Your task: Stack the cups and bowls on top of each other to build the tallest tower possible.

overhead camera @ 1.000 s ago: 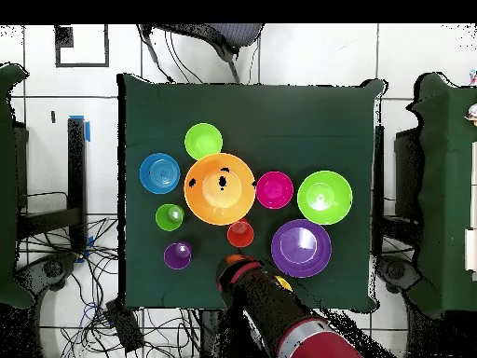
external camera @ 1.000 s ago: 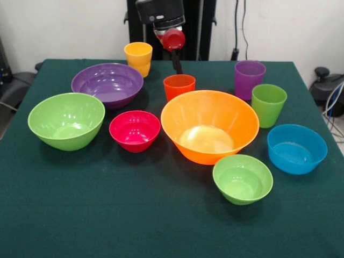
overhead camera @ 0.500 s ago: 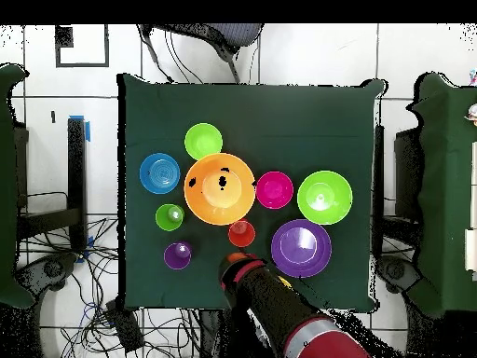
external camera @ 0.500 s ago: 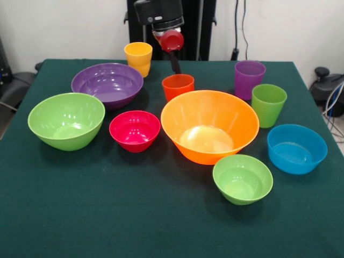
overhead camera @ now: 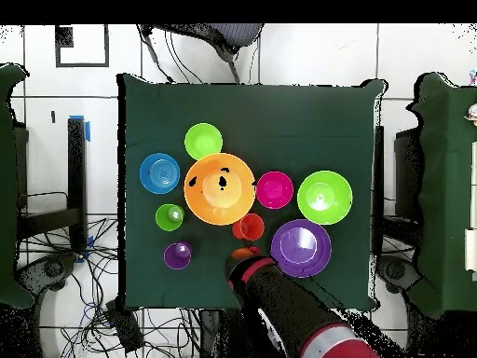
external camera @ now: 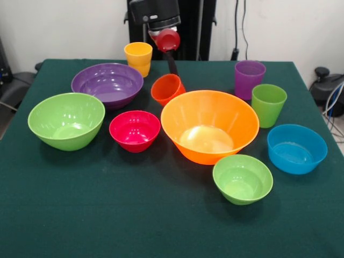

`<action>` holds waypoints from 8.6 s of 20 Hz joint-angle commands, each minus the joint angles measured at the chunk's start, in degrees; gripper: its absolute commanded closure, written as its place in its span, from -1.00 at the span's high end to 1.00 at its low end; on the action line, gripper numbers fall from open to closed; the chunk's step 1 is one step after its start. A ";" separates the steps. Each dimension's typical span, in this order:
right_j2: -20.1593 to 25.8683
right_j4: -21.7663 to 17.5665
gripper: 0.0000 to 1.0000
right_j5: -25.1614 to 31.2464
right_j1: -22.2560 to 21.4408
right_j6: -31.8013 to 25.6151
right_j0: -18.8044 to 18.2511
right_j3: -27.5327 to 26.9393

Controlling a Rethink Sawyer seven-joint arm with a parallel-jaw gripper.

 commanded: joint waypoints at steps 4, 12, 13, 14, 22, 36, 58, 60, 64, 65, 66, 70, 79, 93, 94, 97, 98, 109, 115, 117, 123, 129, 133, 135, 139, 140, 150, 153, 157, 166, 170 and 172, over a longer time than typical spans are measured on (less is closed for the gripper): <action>8.01 1.71 1.00 3.67 -1.57 -1.19 -2.15 1.12; 5.93 1.85 1.00 1.93 -1.60 -1.28 -0.83 0.82; 4.78 1.85 1.00 1.13 -1.40 -1.24 0.04 0.60; 3.62 1.65 1.00 0.41 -1.34 -1.23 0.83 0.52; -17.03 -1.60 1.00 -10.57 -0.21 8.68 14.02 -5.84; -29.38 12.57 1.00 -16.21 -3.56 17.67 19.05 -1.41; -40.78 51.66 1.00 -33.13 19.98 -25.08 16.40 -9.95; -40.63 48.14 1.00 -28.14 19.69 -19.76 19.90 -11.13; -37.10 34.78 1.00 -23.31 16.89 -7.04 23.44 -8.56; -37.25 33.22 1.00 -23.75 16.74 -5.90 24.29 -8.35; -37.38 31.57 1.00 -23.91 16.49 -4.43 25.66 -8.45; -37.61 30.86 1.00 -24.36 16.01 -4.62 27.32 -8.51; -37.59 32.71 1.00 -23.67 11.43 -9.72 29.74 -9.19; -34.27 24.41 1.00 -26.86 12.74 -5.10 32.01 -7.48; -34.71 22.73 1.00 -28.78 12.22 -0.42 32.63 -7.67; -37.12 16.99 1.00 -33.24 11.95 13.44 35.92 -8.80; -37.07 17.30 1.00 -33.39 12.20 14.20 35.29 -9.18; -36.66 21.75 1.00 -29.93 16.19 10.70 30.44 -10.79; -38.43 21.91 1.00 -28.88 15.84 16.09 32.91 -12.14; -38.93 22.04 1.00 -29.26 15.33 16.56 32.99 -11.97; -39.22 24.49 1.00 -29.14 13.64 14.73 30.60 -11.16; -40.25 28.40 1.00 -27.55 13.31 21.27 28.29 -12.19; -38.36 29.17 1.00 -25.16 15.40 23.60 29.58 -14.93; -38.40 28.99 1.00 -23.71 16.09 27.79 30.53 -16.42; -40.55 25.10 1.00 -24.60 18.52 35.93 34.71 -19.13; -41.25 24.57 1.00 -25.12 18.73 37.19 35.45 -19.78; -41.85 28.94 1.00 -25.54 18.35 32.50 33.12 -21.28; -41.13 32.16 1.00 -24.91 18.10 27.26 31.27 -20.45; -40.57 34.25 1.00 -25.97 16.98 25.98 30.68 -20.48; -40.73 34.19 1.00 -27.54 13.42 30.42 31.79 -19.86; -39.69 39.95 1.00 -28.11 12.43 26.22 30.57 -20.12; -39.54 40.61 1.00 -28.03 12.38 26.23 30.79 -20.37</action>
